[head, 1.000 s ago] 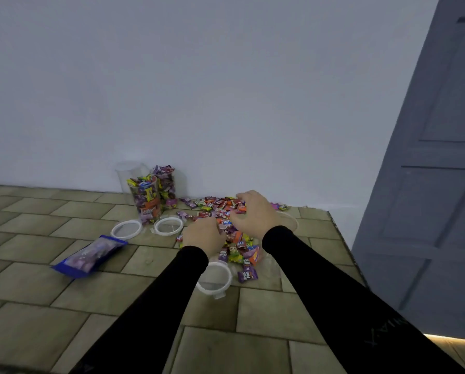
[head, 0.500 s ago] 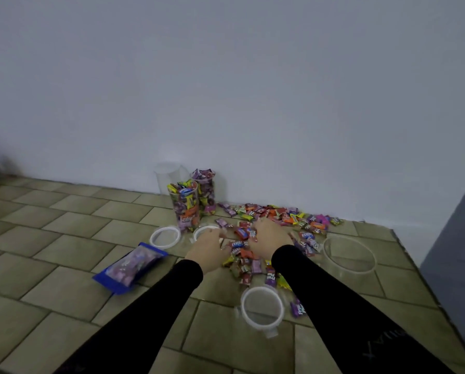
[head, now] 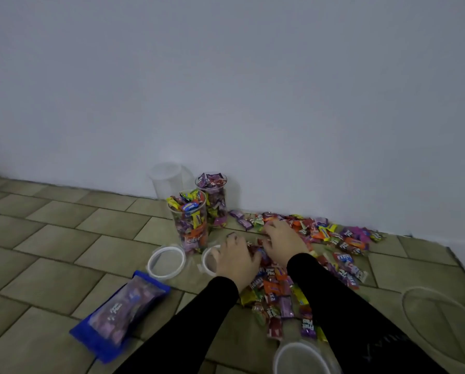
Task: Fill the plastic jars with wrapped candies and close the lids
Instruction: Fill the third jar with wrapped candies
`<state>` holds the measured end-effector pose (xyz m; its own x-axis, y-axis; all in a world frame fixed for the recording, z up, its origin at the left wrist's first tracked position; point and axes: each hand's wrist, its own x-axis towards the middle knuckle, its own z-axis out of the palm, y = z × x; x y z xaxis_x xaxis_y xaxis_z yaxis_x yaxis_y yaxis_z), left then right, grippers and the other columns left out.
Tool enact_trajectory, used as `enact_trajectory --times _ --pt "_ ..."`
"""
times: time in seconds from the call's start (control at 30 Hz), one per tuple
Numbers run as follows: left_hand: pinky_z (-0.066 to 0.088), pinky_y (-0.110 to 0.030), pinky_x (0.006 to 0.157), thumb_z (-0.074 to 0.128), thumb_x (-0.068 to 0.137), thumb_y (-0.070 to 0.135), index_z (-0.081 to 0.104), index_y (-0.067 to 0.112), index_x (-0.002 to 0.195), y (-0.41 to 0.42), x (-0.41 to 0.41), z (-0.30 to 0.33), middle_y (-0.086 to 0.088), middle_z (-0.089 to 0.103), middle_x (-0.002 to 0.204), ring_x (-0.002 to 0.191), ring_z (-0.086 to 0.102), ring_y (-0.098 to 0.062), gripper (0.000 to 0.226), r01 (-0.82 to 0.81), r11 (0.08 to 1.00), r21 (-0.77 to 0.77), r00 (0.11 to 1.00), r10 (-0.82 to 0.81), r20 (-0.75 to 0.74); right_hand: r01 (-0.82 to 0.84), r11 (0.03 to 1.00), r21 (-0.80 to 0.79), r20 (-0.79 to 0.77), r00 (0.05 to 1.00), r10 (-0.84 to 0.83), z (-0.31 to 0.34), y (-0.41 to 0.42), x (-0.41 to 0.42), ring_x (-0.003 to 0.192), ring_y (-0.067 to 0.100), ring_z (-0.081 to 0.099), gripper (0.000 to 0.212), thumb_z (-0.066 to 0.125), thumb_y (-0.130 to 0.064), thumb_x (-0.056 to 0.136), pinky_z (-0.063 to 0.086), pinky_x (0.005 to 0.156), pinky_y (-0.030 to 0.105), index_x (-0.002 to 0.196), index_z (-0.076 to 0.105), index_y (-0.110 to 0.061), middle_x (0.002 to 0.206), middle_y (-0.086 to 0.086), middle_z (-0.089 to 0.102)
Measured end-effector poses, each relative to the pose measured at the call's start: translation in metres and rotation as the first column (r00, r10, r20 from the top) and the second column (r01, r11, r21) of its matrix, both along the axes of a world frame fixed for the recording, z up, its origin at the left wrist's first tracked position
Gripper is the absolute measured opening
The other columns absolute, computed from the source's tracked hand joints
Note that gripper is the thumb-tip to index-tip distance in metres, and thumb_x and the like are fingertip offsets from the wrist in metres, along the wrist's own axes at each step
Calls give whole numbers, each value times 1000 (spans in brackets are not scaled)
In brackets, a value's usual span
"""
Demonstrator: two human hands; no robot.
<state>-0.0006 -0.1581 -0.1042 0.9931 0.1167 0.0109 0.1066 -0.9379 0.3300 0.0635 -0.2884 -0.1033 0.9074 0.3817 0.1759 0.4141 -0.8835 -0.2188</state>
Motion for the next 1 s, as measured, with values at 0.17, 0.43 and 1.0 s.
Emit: enact_trajectory --times 0.17,0.43,1.0 --pt "16 -55 107 32 97 56 41 11 133 1 35 -1 -12 45 136 125 42 -30 59 25 992 121 996 -15 -82 -106 991 -79 21 994 108 1 15 47 120 25 44 34 48 -23 93 39 100 40 123 59 -13 129 5 50" --pt "12 -55 107 33 99 50 39 12 139 8 60 -21 -12 44 137 122 44 -32 55 116 983 142 988 -100 -118 -297 949 -105 -114 952 285 -21 42 95 137 24 32 37 43 -26 101 26 112 37 136 52 -15 152 4 34" --pt "14 -55 109 26 100 19 30 4 146 -11 77 -43 -21 30 150 139 22 -35 48 214 920 328 966 -151 -209 -185 981 67 -27 982 187 -38 6 77 117 22 55 24 55 -22 89 42 99 30 104 71 -12 127 -2 62"
